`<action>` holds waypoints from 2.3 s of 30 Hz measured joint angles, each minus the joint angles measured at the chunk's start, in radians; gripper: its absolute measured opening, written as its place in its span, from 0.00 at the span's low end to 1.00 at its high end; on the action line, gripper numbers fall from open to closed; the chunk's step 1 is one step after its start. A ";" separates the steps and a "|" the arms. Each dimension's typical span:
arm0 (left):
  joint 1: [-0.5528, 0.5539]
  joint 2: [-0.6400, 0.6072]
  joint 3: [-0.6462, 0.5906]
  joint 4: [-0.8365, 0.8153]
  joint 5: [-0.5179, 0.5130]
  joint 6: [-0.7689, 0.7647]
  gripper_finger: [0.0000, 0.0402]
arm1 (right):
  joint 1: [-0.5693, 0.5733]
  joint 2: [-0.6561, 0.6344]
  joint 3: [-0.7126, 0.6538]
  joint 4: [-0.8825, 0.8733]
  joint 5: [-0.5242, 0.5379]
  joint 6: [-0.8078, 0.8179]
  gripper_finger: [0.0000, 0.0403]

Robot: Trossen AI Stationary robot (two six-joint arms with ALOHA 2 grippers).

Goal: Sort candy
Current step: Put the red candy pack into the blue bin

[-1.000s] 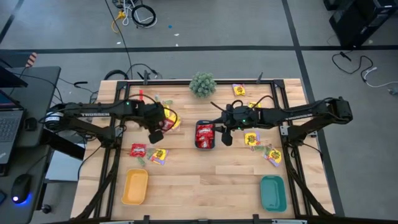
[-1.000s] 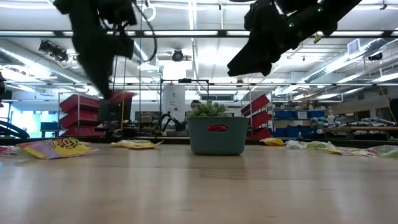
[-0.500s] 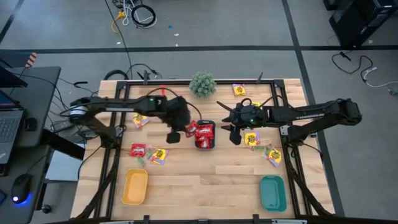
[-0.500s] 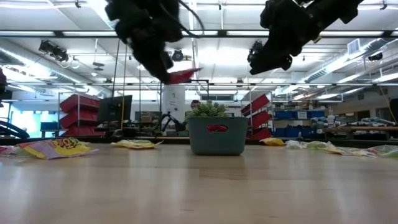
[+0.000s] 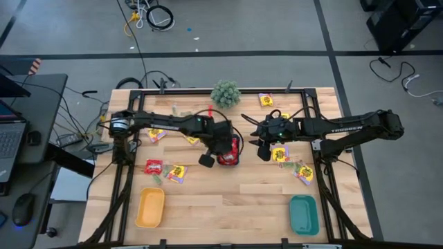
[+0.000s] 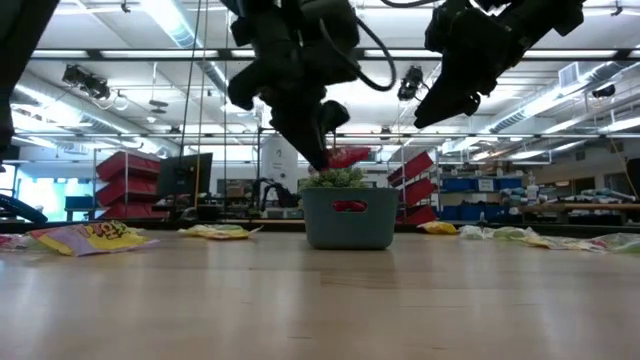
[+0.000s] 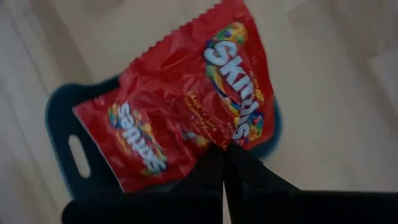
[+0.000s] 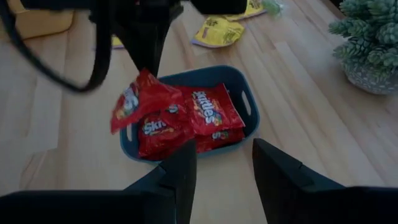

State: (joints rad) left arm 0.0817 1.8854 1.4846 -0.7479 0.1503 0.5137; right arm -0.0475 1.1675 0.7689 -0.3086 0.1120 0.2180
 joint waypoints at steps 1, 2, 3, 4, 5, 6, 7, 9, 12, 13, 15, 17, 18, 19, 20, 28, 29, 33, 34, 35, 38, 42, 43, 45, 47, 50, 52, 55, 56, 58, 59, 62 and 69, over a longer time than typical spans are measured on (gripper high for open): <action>-0.005 0.015 0.016 -0.017 -0.016 0.011 0.00 | 0.000 0.000 0.000 0.000 0.000 0.000 0.35; -0.010 0.027 0.030 -0.036 -0.032 0.021 0.00 | 0.000 0.000 0.000 0.000 0.000 0.000 0.35; -0.012 0.039 0.044 -0.046 -0.047 0.029 0.00 | 0.000 0.000 0.000 -0.001 0.000 0.000 0.35; -0.013 0.046 0.053 -0.047 -0.053 0.033 0.00 | 0.000 0.000 0.000 -0.001 0.000 0.000 0.35; -0.013 0.055 0.061 -0.054 -0.054 0.035 0.00 | 0.000 0.000 0.000 -0.001 0.000 0.000 0.35; -0.013 0.060 0.066 -0.059 -0.056 0.035 0.00 | 0.000 0.000 0.000 -0.001 0.000 0.000 0.35; -0.012 0.064 0.067 -0.059 -0.057 0.035 0.00 | 0.000 0.000 0.000 -0.001 0.000 0.000 0.35; -0.012 0.069 0.067 -0.063 -0.071 0.034 0.00 | 0.000 0.000 0.000 -0.001 0.000 0.000 0.35; -0.012 0.069 0.067 -0.064 -0.103 0.034 0.02 | 0.000 0.000 0.000 -0.002 0.000 0.000 0.35; -0.012 0.069 0.067 -0.064 -0.105 0.035 0.03 | 0.000 0.000 0.000 -0.001 0.000 0.000 0.35; -0.012 0.069 0.067 -0.067 -0.104 0.035 0.07 | 0.000 0.000 0.000 -0.001 0.000 0.000 0.35; -0.012 0.069 0.067 -0.077 -0.094 0.035 0.11 | 0.000 0.000 0.000 -0.001 0.006 0.001 0.35; -0.012 0.069 0.067 -0.083 -0.088 0.035 0.13 | 0.000 0.000 0.000 -0.002 0.009 0.001 0.35; -0.012 0.069 0.067 -0.088 -0.086 0.035 0.15 | 0.000 0.000 0.000 -0.001 0.013 0.001 0.35; -0.012 0.069 0.067 -0.092 -0.086 0.034 0.18 | 0.000 0.000 0.000 -0.001 0.017 0.001 0.35; -0.012 0.068 0.067 -0.098 -0.102 0.004 0.30 | 0.000 0.001 0.000 -0.001 0.019 0.000 0.36; -0.012 0.066 0.067 -0.097 -0.104 -0.003 0.30 | 0.000 0.001 0.000 -0.001 0.018 0.000 0.36; -0.006 0.038 0.066 -0.079 -0.069 -0.044 0.20 | 0.005 0.010 -0.001 0.001 0.018 -0.009 0.29; -0.003 0.029 0.064 -0.078 -0.044 -0.047 0.17 | 0.008 0.013 -0.007 0.015 0.018 -0.010 0.27; 0.000 0.017 0.059 -0.072 -0.018 -0.049 0.13 | 0.009 0.017 -0.015 0.049 0.011 -0.012 0.24; 0.008 -0.026 0.022 -0.020 0.031 -0.070 0.02 | 0.009 0.035 -0.030 0.111 -0.040 -0.017 0.14; 0.012 -0.100 -0.074 0.072 0.032 -0.100 0.02 | 0.020 0.089 -0.030 0.190 -0.063 -0.027 0.02; 0.012 -0.120 -0.104 0.100 0.032 -0.116 0.02 | 0.023 0.109 -0.030 0.216 -0.073 -0.033 0.01; 0.012 -0.176 -0.171 0.162 0.032 -0.146 0.01 | 0.028 0.152 -0.030 0.278 -0.106 -0.030 0.02; 0.012 -0.237 -0.247 0.218 0.032 -0.184 0.01 | 0.033 0.200 -0.031 0.352 -0.141 -0.028 0.02; 0.012 -0.336 -0.363 0.299 0.034 -0.249 0.01 | 0.043 0.272 -0.031 0.461 -0.180 -0.027 0.00; 0.010 -0.401 -0.430 0.323 0.036 -0.295 0.01 | 0.049 0.320 -0.027 0.515 -0.201 -0.025 0.00; 0.006 -0.498 -0.517 0.335 0.030 -0.368 0.00 | 0.054 0.392 0.000 0.541 -0.212 -0.019 0.00; 0.003 -0.526 -0.540 0.327 0.025 -0.392 0.00 | 0.055 0.414 0.007 0.541 -0.212 -0.019 0.00; -0.004 -0.578 -0.581 0.307 0.013 -0.435 0.00 | 0.055 0.457 0.029 0.540 -0.213 -0.019 0.00; -0.006 -0.601 -0.597 0.286 0.005 -0.454 0.00 | 0.055 0.474 0.035 0.540 -0.213 -0.021 0.00; -0.017 -0.658 -0.633 0.225 -0.014 -0.530 0.00 | 0.055 0.509 0.057 0.541 -0.212 -0.028 0.00; -0.068 -0.714 -0.673 0.053 -0.062 -0.679 0.00 | 0.043 0.513 0.062 0.508 -0.180 -0.038 0.00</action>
State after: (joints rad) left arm 0.0141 1.1713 0.8120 -0.6949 0.0884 -0.1653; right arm -0.0045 1.6803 0.8309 0.1995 -0.0676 0.1804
